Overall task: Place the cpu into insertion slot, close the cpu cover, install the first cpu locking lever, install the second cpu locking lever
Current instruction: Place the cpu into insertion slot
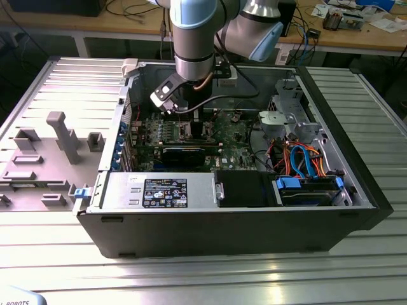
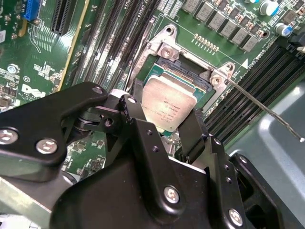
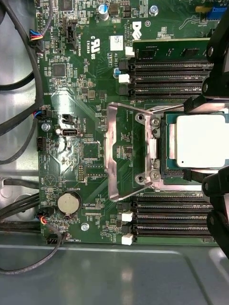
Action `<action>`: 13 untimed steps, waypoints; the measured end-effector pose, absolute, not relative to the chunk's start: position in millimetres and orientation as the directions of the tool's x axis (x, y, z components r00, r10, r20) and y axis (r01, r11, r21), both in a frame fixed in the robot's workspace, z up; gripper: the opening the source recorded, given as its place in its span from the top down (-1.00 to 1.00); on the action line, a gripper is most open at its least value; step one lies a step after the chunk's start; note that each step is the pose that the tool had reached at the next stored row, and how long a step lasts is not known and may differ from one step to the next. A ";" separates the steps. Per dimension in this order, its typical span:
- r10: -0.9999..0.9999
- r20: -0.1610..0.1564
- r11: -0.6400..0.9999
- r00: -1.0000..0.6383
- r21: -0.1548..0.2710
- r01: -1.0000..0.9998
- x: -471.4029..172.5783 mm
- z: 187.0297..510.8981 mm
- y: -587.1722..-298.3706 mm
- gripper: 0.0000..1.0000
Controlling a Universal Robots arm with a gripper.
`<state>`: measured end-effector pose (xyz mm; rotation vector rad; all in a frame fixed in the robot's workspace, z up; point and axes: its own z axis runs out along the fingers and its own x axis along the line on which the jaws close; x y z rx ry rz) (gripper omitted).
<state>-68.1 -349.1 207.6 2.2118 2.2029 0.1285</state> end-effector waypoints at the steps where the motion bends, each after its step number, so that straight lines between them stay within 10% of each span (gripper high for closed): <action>1: 0.999 0.046 -0.006 0.002 0.070 0.998 -68.1 207.7 -349.0 -0.08; 13: 0.999 0.046 -0.006 0.002 0.070 0.998 -69.2 207.9 -340.1 -0.08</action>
